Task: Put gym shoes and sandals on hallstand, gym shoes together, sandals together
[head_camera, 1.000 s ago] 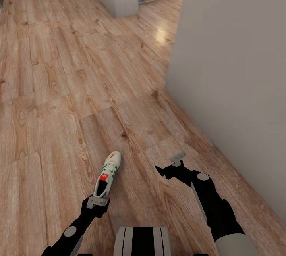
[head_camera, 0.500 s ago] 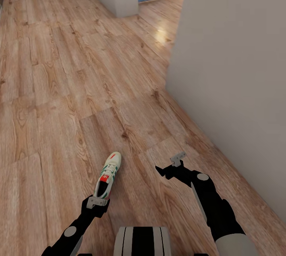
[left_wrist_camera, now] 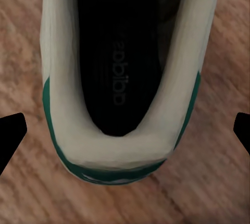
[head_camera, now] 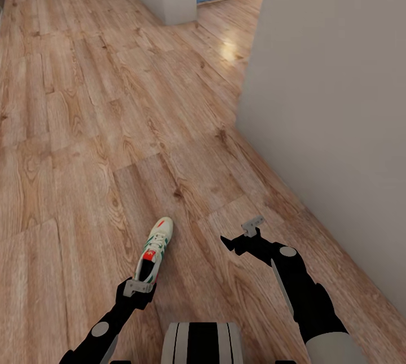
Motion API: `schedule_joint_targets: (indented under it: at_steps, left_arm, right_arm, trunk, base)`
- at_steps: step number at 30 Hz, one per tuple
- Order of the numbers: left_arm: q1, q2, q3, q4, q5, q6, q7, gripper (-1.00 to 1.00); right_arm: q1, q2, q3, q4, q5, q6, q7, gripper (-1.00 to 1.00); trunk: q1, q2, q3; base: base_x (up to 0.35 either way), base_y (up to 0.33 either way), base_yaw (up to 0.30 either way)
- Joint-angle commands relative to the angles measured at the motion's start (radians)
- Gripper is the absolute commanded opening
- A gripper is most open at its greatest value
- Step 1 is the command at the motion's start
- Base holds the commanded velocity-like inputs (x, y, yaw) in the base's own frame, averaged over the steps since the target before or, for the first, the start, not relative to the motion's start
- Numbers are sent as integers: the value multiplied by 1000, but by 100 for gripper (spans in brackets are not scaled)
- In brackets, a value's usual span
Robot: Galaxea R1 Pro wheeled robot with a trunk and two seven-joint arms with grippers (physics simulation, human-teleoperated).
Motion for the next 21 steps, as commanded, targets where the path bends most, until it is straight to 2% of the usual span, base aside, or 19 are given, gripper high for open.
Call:
schedule_joint_targets:
  at_steps: [1, 7, 17, 18, 21]
  left_arm:
    - [0, -1, 6, 0, -10, -4, -5, 100]
    - [0, -1, 6, 0, -10, -4, -5, 100]
    - [0, 1, 7, 0, -10, -4, -5, 100]
    - [0, 1, 7, 0, -10, -4, -5, -100]
    - [0, 1, 8, 0, -10, -4, -5, -100]
  right_arm:
    - [0, 0, -1, -2, 9, 3, 6, 100]
    - [0, 0, -1, -2, 9, 4, 5, 100]
    - [0, 0, -1, -2, 9, 3, 6, 100]
    - [0, 0, -1, -2, 9, 4, 6, 100]
    - [0, 0, -1, -2, 9, 3, 5, 100]
  trunk:
    - [0, 0, -1]
    - [0, 0, -1]
    - [0, 0, -1]
    - [0, 0, -1]
    - [0, 0, -1]
  base:
    - [30, 1, 0]
    - [95, 0, 0]
    - [15, 0, 0]
    - [0, 0, 0]
    - [0, 0, 0]
